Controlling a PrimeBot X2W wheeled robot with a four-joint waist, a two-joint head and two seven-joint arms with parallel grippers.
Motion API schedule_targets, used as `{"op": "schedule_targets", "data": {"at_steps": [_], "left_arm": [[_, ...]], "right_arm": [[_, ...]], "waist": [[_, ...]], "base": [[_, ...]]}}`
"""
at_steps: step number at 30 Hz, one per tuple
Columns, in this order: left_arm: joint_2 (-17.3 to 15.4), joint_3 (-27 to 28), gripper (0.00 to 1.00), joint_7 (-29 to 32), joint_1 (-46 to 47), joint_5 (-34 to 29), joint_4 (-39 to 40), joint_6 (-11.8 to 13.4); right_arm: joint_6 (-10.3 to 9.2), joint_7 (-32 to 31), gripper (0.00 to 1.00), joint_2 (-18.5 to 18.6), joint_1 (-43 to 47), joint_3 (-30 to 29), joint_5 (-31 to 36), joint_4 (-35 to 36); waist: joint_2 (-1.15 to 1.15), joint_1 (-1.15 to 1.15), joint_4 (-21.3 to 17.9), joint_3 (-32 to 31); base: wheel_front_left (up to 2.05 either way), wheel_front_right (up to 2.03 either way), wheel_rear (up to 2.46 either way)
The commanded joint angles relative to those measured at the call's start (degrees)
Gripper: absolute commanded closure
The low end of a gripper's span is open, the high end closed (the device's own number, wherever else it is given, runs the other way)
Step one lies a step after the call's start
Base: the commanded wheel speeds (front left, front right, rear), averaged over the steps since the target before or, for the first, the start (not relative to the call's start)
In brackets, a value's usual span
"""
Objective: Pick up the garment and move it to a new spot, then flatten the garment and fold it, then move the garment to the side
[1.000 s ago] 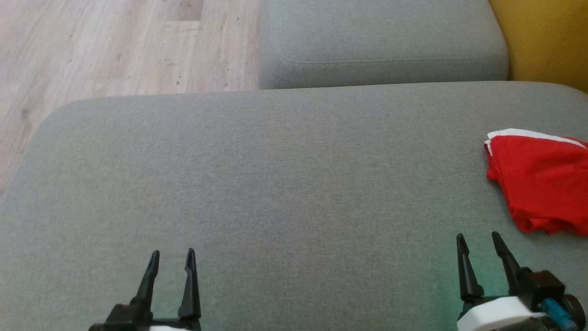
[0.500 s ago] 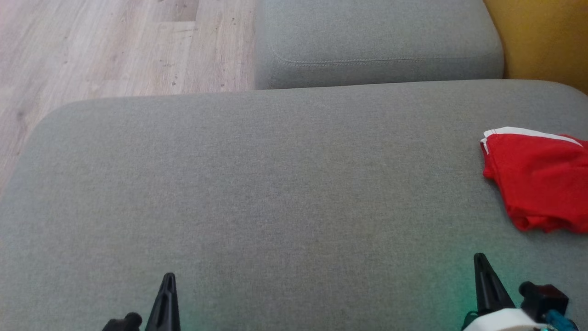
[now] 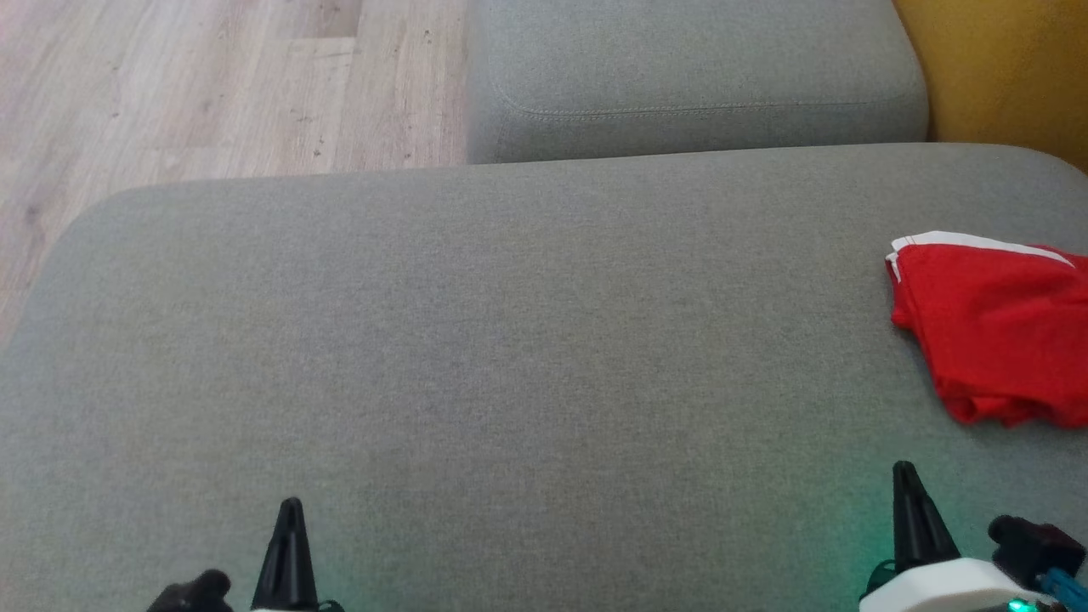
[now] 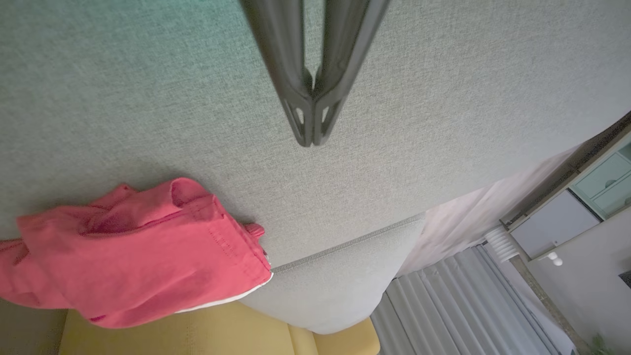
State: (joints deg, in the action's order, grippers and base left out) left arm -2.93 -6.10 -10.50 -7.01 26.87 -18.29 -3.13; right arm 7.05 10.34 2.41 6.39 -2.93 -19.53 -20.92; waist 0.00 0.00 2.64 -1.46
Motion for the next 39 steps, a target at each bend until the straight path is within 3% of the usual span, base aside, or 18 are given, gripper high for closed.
{"op": "schedule_targets", "data": {"at_steps": [1, 39], "left_arm": [[0.0, 1.1, 1.00, 0.5, 3.0, 1.4, 1.9, -0.4], [0.0, 5.5, 1.00, 6.8, 6.9, 25.8, 2.8, -1.9]], "right_arm": [[0.09, -0.5, 1.00, 0.1, -2.9, -0.2, -1.7, 2.1], [0.22, -6.7, 1.00, 0.3, -6.6, -1.5, -28.7, 3.9]], "waist": [[0.00, 0.00, 0.0, 0.0], [0.00, 0.00, -1.0, 0.6]], "base": [[0.00, 0.00, 0.00], [0.00, 0.00, 0.00]]}}
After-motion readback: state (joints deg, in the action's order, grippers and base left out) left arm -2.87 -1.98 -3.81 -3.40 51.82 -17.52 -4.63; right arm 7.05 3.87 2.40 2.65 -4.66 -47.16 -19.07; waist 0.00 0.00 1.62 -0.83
